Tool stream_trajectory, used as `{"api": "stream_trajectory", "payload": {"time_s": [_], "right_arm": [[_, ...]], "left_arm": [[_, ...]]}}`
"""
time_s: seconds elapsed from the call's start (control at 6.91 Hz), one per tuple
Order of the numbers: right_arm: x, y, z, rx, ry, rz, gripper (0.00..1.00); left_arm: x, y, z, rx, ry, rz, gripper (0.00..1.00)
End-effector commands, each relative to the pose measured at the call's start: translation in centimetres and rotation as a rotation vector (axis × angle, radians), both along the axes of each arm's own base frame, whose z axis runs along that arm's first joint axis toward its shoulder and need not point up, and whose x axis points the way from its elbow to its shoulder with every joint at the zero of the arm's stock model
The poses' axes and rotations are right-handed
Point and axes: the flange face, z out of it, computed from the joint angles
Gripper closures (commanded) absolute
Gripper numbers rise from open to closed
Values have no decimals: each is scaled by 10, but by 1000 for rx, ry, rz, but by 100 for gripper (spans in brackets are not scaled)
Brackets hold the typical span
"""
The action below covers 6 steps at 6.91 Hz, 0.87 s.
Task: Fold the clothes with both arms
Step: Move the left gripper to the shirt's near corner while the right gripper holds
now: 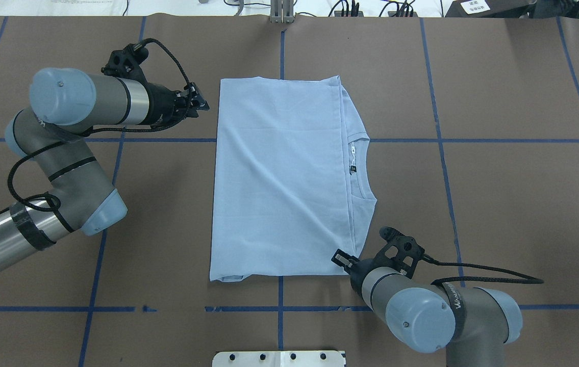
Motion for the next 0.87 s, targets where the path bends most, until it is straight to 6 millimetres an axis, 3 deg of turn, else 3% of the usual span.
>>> {"api": "stream_trajectory", "payload": {"time_s": [0.0, 0.43, 0.58, 0.72], "right_arm": [[-1, 0, -4, 1, -7, -1, 100], [12, -2, -23, 8, -49, 6, 100], [18, -1, -27, 9, -58, 4, 100], [19, -1, -24, 7, -53, 5, 100]], "left_arm": [[0, 1, 5, -5, -6, 2, 61], [-3, 3, 1, 0, 2, 0, 61], [-18, 22, 8, -52, 40, -12, 61], [-14, 63, 7, -156, 115, -14, 59]]}}
